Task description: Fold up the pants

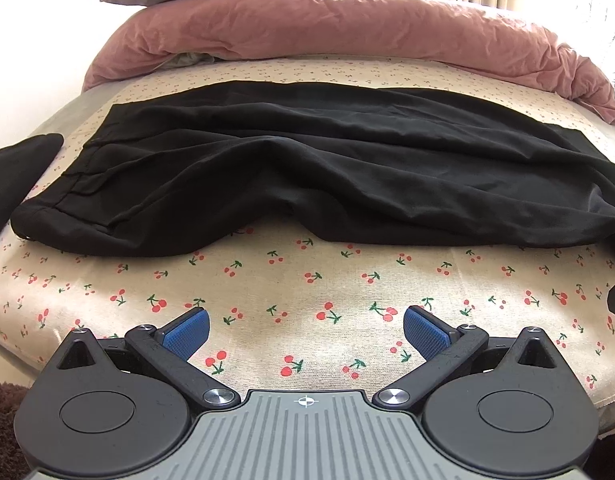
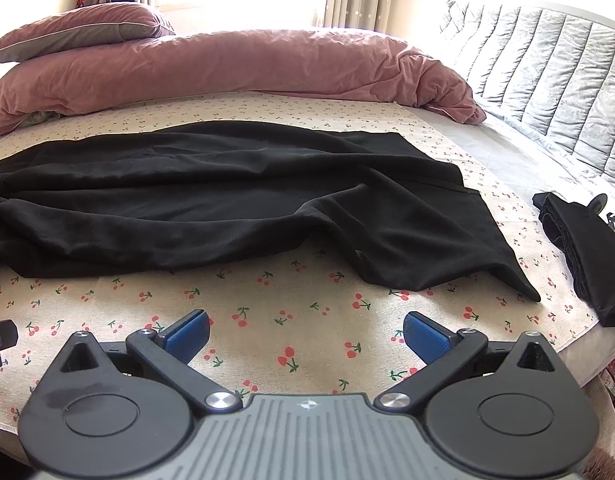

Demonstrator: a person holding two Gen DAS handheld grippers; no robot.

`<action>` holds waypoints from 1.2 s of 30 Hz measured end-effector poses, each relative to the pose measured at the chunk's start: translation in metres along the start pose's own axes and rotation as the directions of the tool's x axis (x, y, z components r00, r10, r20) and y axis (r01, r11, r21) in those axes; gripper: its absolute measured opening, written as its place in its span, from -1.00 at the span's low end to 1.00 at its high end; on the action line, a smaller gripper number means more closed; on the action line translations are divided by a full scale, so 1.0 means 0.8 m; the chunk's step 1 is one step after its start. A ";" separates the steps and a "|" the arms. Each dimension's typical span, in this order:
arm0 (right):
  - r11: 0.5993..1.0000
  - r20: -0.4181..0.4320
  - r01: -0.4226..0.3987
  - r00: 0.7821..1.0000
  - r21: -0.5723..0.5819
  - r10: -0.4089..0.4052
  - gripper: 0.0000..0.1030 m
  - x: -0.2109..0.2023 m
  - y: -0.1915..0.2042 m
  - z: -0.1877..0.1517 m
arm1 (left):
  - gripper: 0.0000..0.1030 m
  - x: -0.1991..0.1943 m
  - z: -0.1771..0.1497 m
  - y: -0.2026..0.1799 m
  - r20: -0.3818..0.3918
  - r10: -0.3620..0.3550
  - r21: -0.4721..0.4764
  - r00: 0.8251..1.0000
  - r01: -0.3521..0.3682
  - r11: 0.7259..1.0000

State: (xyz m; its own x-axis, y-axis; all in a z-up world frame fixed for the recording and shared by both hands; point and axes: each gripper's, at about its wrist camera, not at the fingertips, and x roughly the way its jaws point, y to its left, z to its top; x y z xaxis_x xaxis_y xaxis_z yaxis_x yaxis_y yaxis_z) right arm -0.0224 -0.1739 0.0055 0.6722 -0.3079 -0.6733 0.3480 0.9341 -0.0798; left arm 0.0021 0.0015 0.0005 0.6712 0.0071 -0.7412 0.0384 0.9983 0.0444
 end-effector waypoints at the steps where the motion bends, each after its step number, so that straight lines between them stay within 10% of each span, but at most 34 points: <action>1: 1.000 0.003 0.005 1.000 -0.005 -0.005 1.00 0.000 -0.001 0.001 | 1.00 0.000 0.000 0.001 0.003 0.002 0.000 1.000 -0.002 1.000; 14: 0.993 0.039 -0.096 0.995 0.070 0.093 1.00 0.018 -0.068 0.017 | 1.00 0.004 0.013 0.046 0.179 -0.029 -0.019 0.984 0.033 0.999; 21: 0.945 0.006 -0.197 0.979 0.263 0.203 0.92 0.038 -0.142 0.017 | 1.00 0.020 0.029 0.125 0.128 -0.039 -0.159 0.991 0.060 0.985; 30: 0.826 -0.021 -0.184 0.973 0.533 0.230 0.61 0.061 -0.220 -0.012 | 0.84 0.046 0.012 0.241 0.189 -0.073 -0.495 0.979 0.159 0.854; 36: 0.710 0.046 -0.186 0.976 0.680 0.211 0.41 0.077 -0.259 -0.027 | 0.05 0.064 -0.011 0.274 0.264 -0.009 -0.635 0.964 0.181 0.751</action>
State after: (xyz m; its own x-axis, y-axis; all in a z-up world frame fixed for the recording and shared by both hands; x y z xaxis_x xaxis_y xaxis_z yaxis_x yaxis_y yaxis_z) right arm -0.0671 -0.3825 -0.0352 0.7602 -0.1116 -0.6400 0.5660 0.5973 0.5682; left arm 0.0385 0.2213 -0.0336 0.8426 -0.0174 -0.5383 -0.3199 0.7879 -0.5262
